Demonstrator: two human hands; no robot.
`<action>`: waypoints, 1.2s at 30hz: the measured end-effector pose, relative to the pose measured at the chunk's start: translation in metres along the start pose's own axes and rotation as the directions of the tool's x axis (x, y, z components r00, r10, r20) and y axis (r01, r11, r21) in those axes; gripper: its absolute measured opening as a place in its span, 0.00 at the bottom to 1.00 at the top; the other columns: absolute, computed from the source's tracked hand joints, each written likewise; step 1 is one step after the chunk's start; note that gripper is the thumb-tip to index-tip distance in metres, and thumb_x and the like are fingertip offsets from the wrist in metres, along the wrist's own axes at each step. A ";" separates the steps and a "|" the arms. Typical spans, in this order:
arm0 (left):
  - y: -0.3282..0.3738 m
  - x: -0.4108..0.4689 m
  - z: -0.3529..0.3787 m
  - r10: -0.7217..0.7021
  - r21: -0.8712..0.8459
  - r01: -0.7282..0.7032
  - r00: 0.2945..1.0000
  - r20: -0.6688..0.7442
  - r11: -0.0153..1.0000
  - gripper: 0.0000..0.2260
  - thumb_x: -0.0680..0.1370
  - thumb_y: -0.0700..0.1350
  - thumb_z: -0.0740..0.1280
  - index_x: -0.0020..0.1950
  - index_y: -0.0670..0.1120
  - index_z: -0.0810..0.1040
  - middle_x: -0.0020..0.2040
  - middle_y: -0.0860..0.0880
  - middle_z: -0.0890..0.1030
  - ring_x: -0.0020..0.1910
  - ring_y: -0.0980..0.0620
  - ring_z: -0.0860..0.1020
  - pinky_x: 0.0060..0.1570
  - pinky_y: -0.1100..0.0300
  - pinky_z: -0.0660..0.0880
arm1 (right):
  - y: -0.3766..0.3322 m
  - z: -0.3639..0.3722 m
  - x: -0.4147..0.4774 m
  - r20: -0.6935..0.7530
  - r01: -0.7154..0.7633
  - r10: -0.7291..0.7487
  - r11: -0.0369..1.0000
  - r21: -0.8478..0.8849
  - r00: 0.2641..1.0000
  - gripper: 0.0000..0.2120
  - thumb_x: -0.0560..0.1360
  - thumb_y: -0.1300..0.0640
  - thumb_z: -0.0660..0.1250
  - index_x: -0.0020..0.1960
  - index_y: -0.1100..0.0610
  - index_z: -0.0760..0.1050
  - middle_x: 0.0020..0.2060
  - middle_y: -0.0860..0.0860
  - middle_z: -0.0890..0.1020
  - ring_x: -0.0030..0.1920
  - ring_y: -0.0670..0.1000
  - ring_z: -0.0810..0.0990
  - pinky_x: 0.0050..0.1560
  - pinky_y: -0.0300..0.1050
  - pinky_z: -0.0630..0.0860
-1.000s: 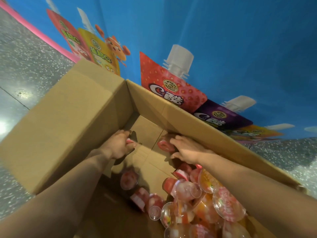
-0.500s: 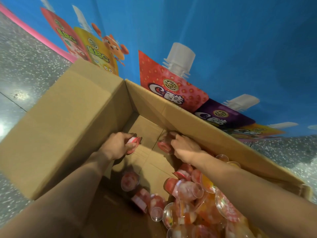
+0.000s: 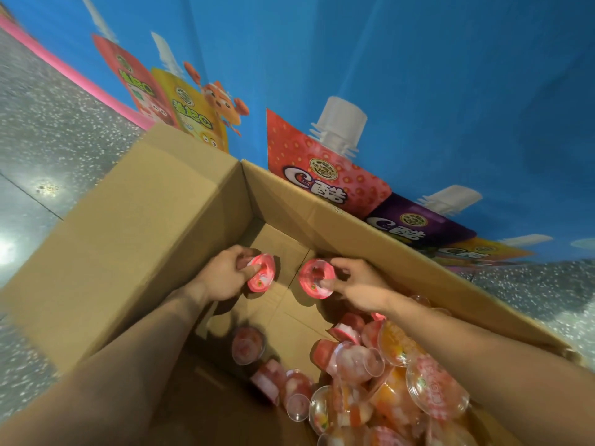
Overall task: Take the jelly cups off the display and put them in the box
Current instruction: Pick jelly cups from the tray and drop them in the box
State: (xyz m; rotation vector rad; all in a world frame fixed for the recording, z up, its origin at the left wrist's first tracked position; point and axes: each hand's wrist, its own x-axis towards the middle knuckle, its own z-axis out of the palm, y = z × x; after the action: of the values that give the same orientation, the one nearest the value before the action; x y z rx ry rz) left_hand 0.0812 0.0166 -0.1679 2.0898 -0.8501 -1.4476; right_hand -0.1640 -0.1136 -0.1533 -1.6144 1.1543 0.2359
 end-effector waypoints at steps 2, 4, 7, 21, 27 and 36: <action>0.011 -0.003 -0.003 -0.014 -0.080 0.017 0.999 0.036 0.997 0.14 0.80 0.44 0.69 0.64 0.44 0.71 0.53 0.43 0.82 0.46 0.46 0.82 0.45 0.49 0.80 | -0.009 -0.005 -0.009 0.012 -0.001 -0.001 0.986 0.168 1.000 0.18 0.77 0.59 0.73 0.66 0.53 0.77 0.57 0.49 0.80 0.61 0.49 0.76 0.54 0.49 0.83; 0.025 -0.011 -0.006 0.008 -0.129 -0.002 0.999 0.046 0.992 0.12 0.80 0.44 0.68 0.61 0.44 0.72 0.49 0.41 0.83 0.42 0.44 0.81 0.43 0.47 0.78 | -0.020 -0.011 -0.022 0.036 -0.015 0.006 0.962 0.271 0.999 0.15 0.77 0.63 0.71 0.62 0.54 0.78 0.55 0.55 0.83 0.57 0.53 0.82 0.53 0.54 0.83; 0.048 -0.026 -0.012 0.086 -0.153 -0.085 0.996 -0.004 0.985 0.09 0.80 0.43 0.68 0.59 0.41 0.75 0.47 0.38 0.83 0.39 0.43 0.80 0.40 0.50 0.80 | -0.035 -0.023 -0.040 0.038 0.014 -0.028 0.942 0.335 0.999 0.13 0.77 0.65 0.70 0.61 0.60 0.80 0.54 0.60 0.84 0.48 0.52 0.84 0.46 0.48 0.84; 0.174 -0.189 -0.079 0.186 -0.473 -0.222 0.975 -0.121 0.853 0.08 0.81 0.36 0.64 0.58 0.35 0.78 0.35 0.53 0.83 0.30 0.60 0.78 0.30 0.67 0.75 | -0.167 -0.093 -0.177 -0.045 0.179 -0.180 0.860 0.478 0.983 0.11 0.75 0.61 0.73 0.58 0.55 0.83 0.48 0.52 0.86 0.43 0.50 0.84 0.41 0.47 0.80; 0.262 -0.276 -0.119 0.202 -0.487 -0.244 0.970 -0.137 0.839 0.06 0.81 0.37 0.65 0.55 0.36 0.75 0.32 0.50 0.81 0.28 0.56 0.77 0.28 0.64 0.75 | -0.245 -0.143 -0.275 -0.092 0.182 -0.157 0.851 0.492 0.983 0.10 0.76 0.61 0.72 0.57 0.58 0.82 0.50 0.55 0.86 0.46 0.56 0.85 0.44 0.56 0.84; 0.412 -0.387 -0.187 0.284 -0.471 -0.277 0.957 -0.056 0.838 0.15 0.75 0.47 0.69 0.54 0.37 0.78 0.44 0.41 0.83 0.41 0.49 0.82 0.48 0.46 0.82 | -0.368 -0.236 -0.418 -0.186 0.229 -0.153 0.827 0.513 0.971 0.11 0.73 0.49 0.72 0.53 0.49 0.86 0.51 0.55 0.86 0.46 0.55 0.83 0.52 0.64 0.80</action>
State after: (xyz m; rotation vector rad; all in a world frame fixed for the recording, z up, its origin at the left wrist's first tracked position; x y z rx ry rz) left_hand 0.0635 0.0046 0.4265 1.5193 -0.6845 -1.3472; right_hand -0.1861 -0.0999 0.4506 -1.2430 1.0316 -0.3146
